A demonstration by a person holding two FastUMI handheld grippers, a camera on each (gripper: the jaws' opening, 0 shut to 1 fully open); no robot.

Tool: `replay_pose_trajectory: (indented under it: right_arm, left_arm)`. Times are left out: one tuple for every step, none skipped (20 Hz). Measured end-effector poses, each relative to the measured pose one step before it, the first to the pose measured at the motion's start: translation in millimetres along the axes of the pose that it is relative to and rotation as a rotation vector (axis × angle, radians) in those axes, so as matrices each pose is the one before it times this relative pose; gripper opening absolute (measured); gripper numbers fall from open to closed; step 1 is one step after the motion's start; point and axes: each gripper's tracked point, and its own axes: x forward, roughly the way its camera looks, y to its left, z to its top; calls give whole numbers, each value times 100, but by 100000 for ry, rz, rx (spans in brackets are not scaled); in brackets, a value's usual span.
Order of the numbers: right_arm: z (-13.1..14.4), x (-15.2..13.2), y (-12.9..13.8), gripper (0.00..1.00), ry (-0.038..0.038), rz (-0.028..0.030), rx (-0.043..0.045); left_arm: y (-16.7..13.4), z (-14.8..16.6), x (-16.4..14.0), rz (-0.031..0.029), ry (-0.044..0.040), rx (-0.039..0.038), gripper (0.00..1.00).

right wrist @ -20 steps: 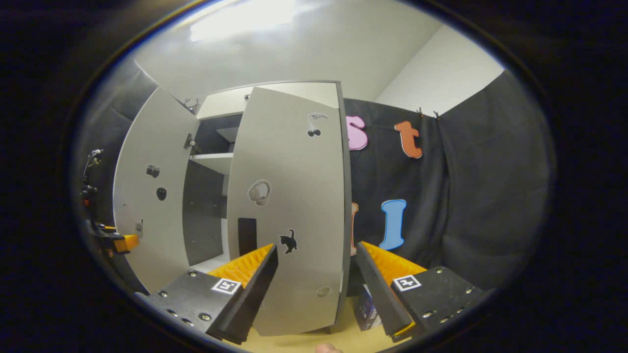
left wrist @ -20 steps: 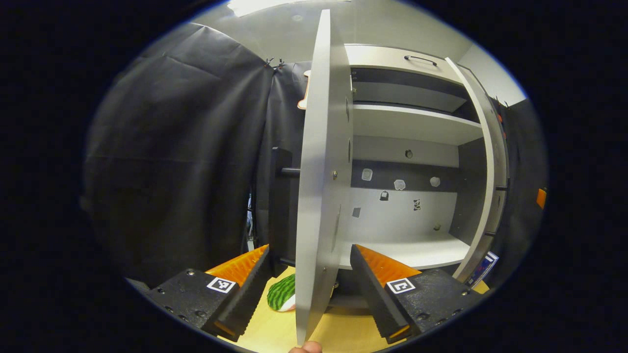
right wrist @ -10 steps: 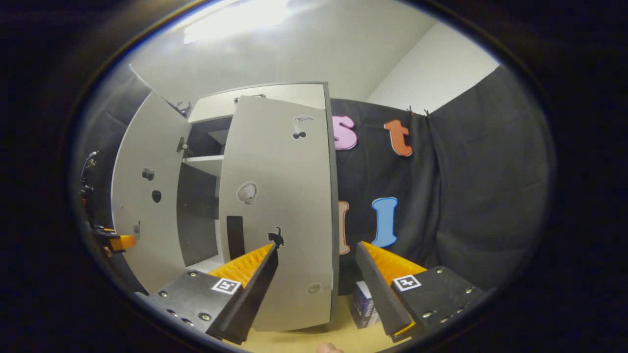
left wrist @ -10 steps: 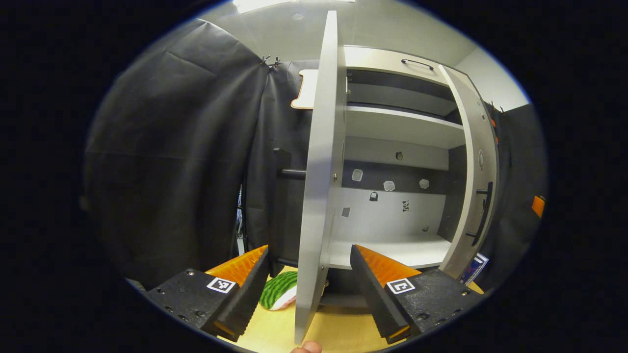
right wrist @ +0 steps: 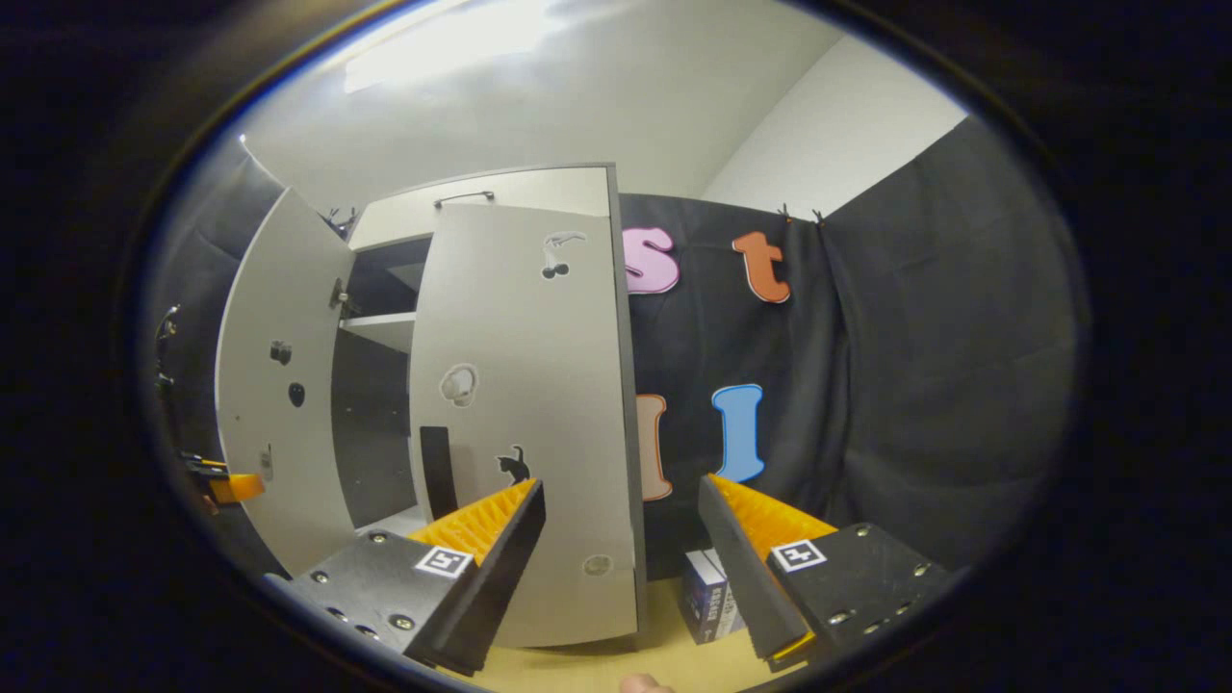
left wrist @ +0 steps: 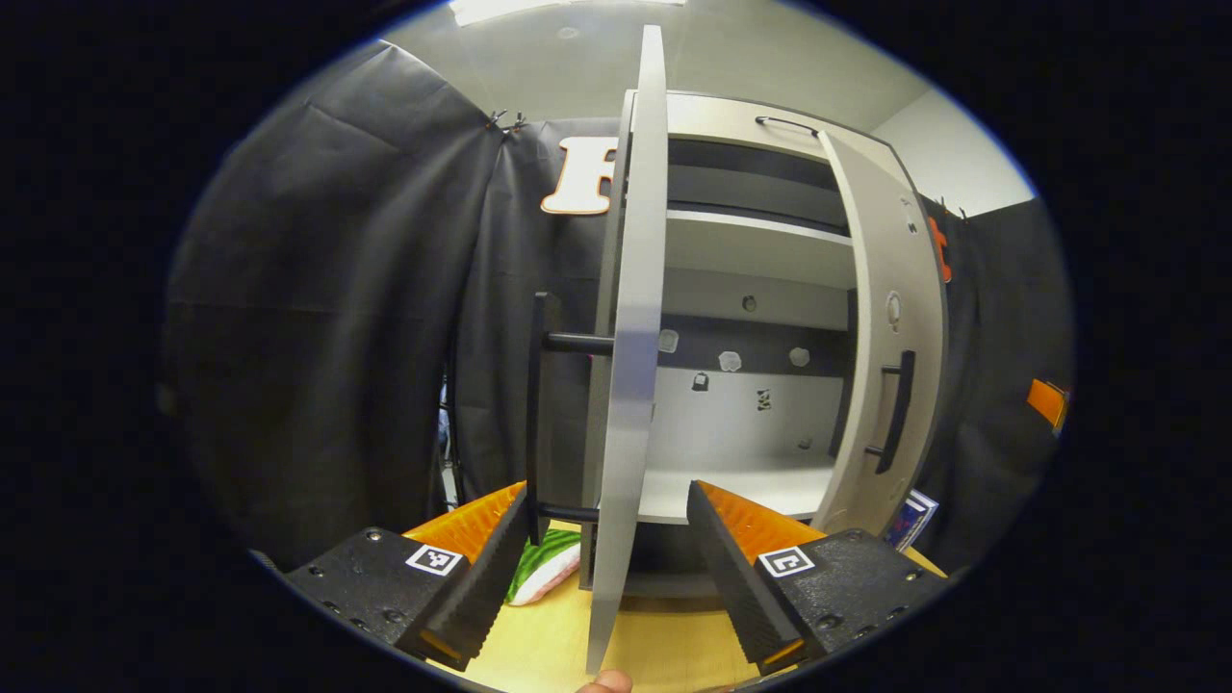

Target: Grasp the bottle in the cabinet with the left hand and place it on the coaster, then close the right door with the right hand and the left door with the left hand.

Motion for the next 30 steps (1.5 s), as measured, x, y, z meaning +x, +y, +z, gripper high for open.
replay_pose_trajectory:
  right_arm:
    - [-14,-69,-38,97,61,-115,20]
    - [-76,-7,-25,97,86,-50,154]
    - [65,-80,-23,97,63,-163,148]
    - [7,-147,-202,97,-53,-269,56]
    - [55,-195,-294,97,-125,-230,0]
    - [7,-136,-129,97,-82,-252,-90]
    - [29,-100,-178,97,-124,-381,-141]
    - [128,-97,-227,97,-194,-514,-105]
    - [168,-116,-257,97,-242,-584,23]
    - [-2,-7,-319,97,-118,-655,-55]
    - [14,-62,-334,97,-8,-874,-149]
    - [20,-203,-453,97,-75,-884,-191]
    - [170,-204,-525,97,-263,-1219,-258]
    - [163,-370,-717,97,-255,-1458,-310]
    - [127,-242,-709,97,-244,-1801,-239]
    - [-64,-78,-749,97,-160,-2109,-5]
    - [102,-196,-921,93,-195,-2117,381]
    - [-6,-176,-690,97,-232,-2035,553]
    - [42,-185,-738,97,-49,-1869,576]
    - [61,-204,-677,97,13,-1574,484]
    - [103,-170,-750,97,-179,-1549,273]
    - [207,-159,-627,97,-324,-1508,152]
    - [86,-63,-533,97,-304,-1124,151]
    - [-91,210,62,97,-175,-958,41]
    - [24,122,-104,97,-66,-816,86]
    - [26,2,-274,97,-141,-472,264]
    - [-8,-20,-41,97,122,-19,327]
    - [-105,-223,-137,97,285,557,260]
    - [-22,-100,62,97,199,713,200]
    - [-3,-2,203,97,37,1230,368]
  left_arm:
    - [-592,53,-2,-1631,-267,-560,96]
    - [-596,62,45,-1573,-162,-618,92]
    - [-554,68,101,-1352,-254,-472,92]
    - [-530,-12,28,-1131,-30,-20,92]
    - [-536,72,146,-1197,-3,403,96]
    - [-628,46,165,-1417,-32,195,96]
    - [-714,-127,76,-1859,-5,74,96]
    - [-853,-15,165,-2189,-124,-390,92]
    - [-962,62,146,-2220,-435,-1138,92]
    - [-1142,98,335,-2252,-641,-1599,92]
    - [-1184,16,509,-2456,-444,-1388,91]
    - [-1309,-112,601,-2982,-428,-1149,95]
    - [-1177,40,565,-2430,-658,-156,91]
    - [-1266,257,701,-2763,-1191,275,96]
    - [-1048,292,581,-2116,-1596,835,96]
    - [-938,313,825,-2037,-1051,755,95]
    - [-870,-80,810,-1718,167,506,91]
    - [-639,-198,677,-1279,581,-202,95]
    - [-595,-243,493,-1175,857,-722,95]
    - [-57,-219,512,1586,753,139,95]
    - [-231,69,443,-930,-501,712,96]
    - [-119,-104,5,-529,405,-151,97]
    - [-67,-79,174,-171,580,-485,95]
    - [-148,-11,227,-114,196,-544,95]
    - [-40,21,298,-4,257,-699,91]
    - [-151,-119,326,-120,481,-621,95]
    - [-119,-185,239,-76,800,-368,95]
    - [-70,-127,278,120,391,236,95]
    - [-22,-60,342,455,244,769,96]
    - [118,-14,265,779,357,632,96]
